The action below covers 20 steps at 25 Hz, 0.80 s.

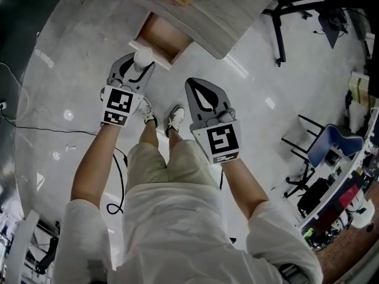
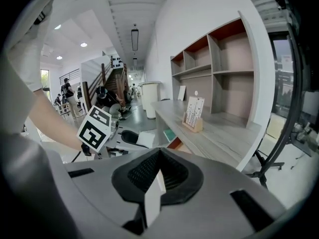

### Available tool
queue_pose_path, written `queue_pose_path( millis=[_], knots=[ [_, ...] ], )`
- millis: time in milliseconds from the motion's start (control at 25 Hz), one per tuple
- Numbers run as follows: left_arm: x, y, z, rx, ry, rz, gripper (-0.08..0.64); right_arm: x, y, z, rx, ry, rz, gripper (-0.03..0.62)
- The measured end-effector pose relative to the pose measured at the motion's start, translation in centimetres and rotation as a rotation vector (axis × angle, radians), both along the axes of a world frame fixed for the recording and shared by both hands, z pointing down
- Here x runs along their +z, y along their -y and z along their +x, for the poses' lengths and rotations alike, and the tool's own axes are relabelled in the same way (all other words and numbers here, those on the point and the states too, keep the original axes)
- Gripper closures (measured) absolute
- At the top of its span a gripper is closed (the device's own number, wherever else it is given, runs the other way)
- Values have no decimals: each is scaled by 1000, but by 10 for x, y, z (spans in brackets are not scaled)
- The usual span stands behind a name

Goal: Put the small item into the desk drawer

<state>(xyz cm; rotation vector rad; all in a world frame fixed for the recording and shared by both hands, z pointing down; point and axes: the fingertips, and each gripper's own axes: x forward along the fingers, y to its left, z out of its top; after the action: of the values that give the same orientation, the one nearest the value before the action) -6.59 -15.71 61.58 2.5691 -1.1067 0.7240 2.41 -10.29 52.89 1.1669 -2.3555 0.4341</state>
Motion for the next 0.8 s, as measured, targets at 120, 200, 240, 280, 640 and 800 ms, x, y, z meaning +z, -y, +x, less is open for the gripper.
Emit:
queue_pose_path(
  millis=[120, 200, 240, 280, 640, 800],
  knots=[
    [18, 9, 3, 30, 37, -11, 376, 12, 4, 1, 4, -2, -13, 595],
    [32, 12, 5, 59, 72, -22, 376, 19, 6, 2, 9, -4, -21, 595],
    [40, 13, 7, 80, 87, -24, 376, 22, 8, 2, 13, -3, -24, 595],
    [47, 14, 10, 103, 100, -23, 376, 25, 10, 2, 17, -3, -26, 595],
    [87, 29, 22, 257, 228, -48, 377, 37, 25, 0, 30, 0, -31, 594],
    [102, 35, 21, 302, 283, -62, 376, 43, 27, 1, 41, -1, -48, 595]
  ],
)
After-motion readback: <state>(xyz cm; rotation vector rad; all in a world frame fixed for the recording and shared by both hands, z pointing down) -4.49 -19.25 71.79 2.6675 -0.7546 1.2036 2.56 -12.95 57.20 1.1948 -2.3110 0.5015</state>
